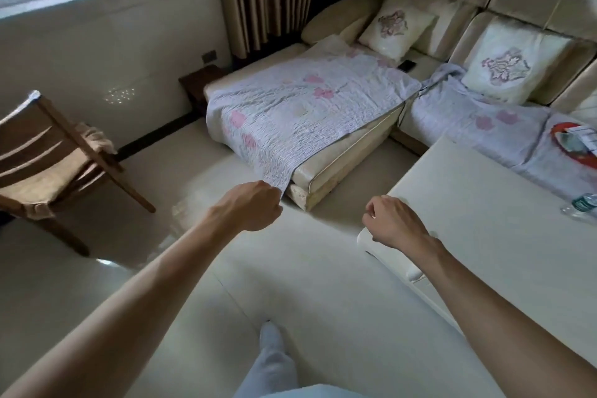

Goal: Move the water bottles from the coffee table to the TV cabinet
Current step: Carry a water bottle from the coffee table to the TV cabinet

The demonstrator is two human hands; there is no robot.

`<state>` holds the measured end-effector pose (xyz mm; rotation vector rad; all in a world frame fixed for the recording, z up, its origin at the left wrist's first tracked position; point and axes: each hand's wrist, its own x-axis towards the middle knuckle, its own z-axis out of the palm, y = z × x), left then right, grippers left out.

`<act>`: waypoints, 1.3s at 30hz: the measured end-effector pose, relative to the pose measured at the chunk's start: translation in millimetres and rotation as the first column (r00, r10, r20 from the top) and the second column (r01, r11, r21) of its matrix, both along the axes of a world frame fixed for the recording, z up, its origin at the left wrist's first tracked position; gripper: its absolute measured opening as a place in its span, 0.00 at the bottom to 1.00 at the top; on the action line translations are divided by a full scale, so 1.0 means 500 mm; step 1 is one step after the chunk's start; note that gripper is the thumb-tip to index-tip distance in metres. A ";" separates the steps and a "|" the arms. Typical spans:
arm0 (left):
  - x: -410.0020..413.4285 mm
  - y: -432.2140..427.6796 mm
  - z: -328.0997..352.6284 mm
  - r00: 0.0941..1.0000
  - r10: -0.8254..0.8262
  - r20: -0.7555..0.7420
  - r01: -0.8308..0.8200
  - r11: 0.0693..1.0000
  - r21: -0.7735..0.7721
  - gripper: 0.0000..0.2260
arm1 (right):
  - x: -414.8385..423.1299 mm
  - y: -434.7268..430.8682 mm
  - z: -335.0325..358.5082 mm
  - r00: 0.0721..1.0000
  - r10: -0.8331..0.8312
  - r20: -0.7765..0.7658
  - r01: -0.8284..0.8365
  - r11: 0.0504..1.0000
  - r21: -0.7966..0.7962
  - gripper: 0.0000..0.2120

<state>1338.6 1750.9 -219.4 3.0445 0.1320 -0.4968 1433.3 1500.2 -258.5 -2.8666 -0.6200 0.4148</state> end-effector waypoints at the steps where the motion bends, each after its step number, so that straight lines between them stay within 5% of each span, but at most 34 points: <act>1: 0.040 0.021 0.006 1.000 -0.022 0.006 0.022 1.000 -0.010 0.14 | 0.026 0.018 0.007 1.000 -0.026 0.001 0.026 1.000 0.005 0.10; 12: 0.442 0.092 0.028 0.953 -0.303 -0.001 0.303 0.953 -0.021 0.14 | 0.291 0.050 0.040 0.961 -0.250 0.119 0.245 0.968 0.056 0.10; 27: 0.995 -0.071 0.016 0.871 -0.490 -0.011 0.490 0.871 -0.020 0.14 | 0.794 -0.086 0.007 0.907 -0.411 0.090 0.406 0.911 0.070 0.10; 39: 1.365 -0.180 -0.010 0.771 -0.635 -0.056 0.634 0.773 -0.036 0.14 | 1.046 -0.189 -0.034 0.810 -0.585 0.043 0.586 0.810 0.005 0.13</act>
